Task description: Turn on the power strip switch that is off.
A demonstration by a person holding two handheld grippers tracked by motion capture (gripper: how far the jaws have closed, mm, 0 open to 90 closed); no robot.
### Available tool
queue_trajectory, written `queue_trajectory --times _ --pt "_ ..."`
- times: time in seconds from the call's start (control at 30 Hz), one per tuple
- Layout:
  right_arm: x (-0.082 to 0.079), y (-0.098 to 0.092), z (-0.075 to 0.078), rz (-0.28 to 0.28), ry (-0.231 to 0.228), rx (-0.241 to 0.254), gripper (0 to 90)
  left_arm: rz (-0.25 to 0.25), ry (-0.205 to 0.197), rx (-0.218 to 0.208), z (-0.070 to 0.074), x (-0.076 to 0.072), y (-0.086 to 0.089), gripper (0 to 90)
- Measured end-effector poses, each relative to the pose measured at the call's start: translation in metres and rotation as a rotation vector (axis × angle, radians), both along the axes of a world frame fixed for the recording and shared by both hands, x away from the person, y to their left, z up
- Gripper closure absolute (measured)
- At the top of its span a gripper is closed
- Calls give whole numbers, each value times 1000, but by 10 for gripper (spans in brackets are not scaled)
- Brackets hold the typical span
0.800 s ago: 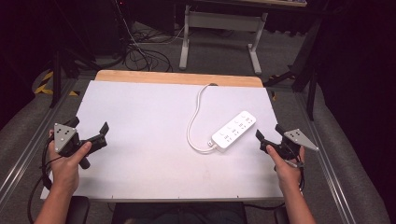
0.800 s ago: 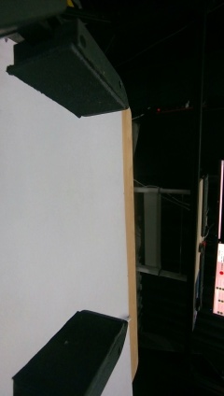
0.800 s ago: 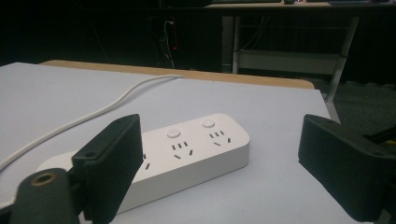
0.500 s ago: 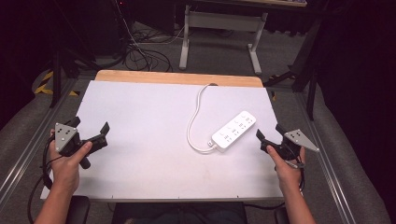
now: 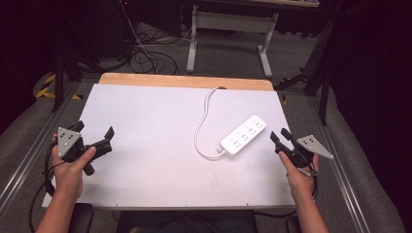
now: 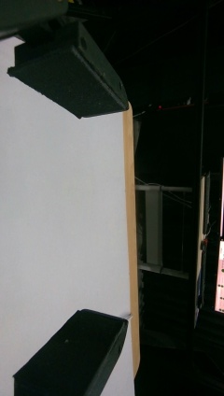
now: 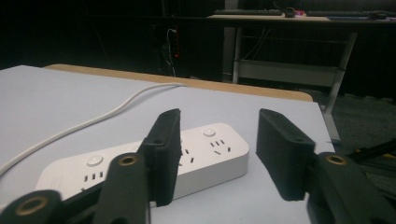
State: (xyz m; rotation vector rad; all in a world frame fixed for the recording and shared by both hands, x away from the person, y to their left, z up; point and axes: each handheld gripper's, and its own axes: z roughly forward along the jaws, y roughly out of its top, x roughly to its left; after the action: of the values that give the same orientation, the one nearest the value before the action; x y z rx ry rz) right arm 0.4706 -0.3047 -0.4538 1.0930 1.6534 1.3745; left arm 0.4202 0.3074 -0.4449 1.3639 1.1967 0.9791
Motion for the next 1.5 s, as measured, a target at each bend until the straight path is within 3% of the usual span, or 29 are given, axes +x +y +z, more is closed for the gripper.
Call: queue_trajectory --times 0.07,0.1,0.3,0.4,0.5,0.73,1.1,1.5 --pt "0 0 0 3 -4 -5 600 0 3 2 0 0 0 17" --pt "-2 0 1 14 -16 -8 674 -2 2 2 0 0 0 17" --pt "-3 0 2 41 -16 11 766 -4 2 7 0 0 -1 21" --pt "-5 2 3 70 -21 1 859 -5 3 7 0 1 -1 24" --pt "-6 2 5 79 -29 -3 896 -9 3 7 0 1 -1 25" --pt "-7 4 7 116 13 3 900 -14 5 9 -1 3 -2 27" --pt "-5 11 16 132 17 -14 900 -16 9 11 -1 3 -2 28" --pt "10 9 30 125 48 17 900 -19 8 16 -1 4 -3 32"
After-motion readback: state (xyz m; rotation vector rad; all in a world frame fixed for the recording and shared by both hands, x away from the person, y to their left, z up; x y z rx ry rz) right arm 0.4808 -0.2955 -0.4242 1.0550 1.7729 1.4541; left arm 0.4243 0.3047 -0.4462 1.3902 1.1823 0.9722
